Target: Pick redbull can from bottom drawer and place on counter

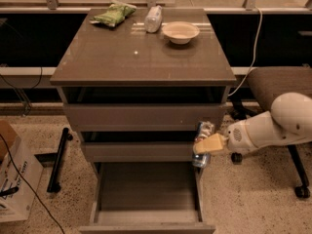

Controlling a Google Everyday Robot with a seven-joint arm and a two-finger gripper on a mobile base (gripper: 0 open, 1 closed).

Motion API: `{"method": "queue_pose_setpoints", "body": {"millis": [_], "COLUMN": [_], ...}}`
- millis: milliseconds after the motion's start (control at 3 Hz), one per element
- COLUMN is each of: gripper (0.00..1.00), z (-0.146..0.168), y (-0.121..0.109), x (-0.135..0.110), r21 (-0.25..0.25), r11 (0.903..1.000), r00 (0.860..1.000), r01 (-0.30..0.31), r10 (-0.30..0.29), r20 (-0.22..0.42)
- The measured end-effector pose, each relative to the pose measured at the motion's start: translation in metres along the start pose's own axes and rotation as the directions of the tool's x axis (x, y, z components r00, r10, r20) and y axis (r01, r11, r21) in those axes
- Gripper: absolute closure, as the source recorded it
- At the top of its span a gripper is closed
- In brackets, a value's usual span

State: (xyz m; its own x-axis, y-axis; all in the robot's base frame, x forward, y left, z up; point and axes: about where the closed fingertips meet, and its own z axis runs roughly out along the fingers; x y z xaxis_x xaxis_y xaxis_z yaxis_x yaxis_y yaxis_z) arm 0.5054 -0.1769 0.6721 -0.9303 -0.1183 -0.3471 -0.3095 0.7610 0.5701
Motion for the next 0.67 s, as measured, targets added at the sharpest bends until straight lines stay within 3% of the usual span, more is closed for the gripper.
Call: {"method": "queue_pose_setpoints", "body": {"millis": [333,667], "gripper": [1.0,1.0], "z": [-0.075,-0.143], "y": [0.054,0.117], "x": [-0.041,-0.084], "r21": [0.06,0.121], "r11": [0.9826,0.9303], "r00": [0.982,0.93], "r01": [0.176,0.346], "r10": [-0.18,-0.357], "r20": [0.059,0.084]}}
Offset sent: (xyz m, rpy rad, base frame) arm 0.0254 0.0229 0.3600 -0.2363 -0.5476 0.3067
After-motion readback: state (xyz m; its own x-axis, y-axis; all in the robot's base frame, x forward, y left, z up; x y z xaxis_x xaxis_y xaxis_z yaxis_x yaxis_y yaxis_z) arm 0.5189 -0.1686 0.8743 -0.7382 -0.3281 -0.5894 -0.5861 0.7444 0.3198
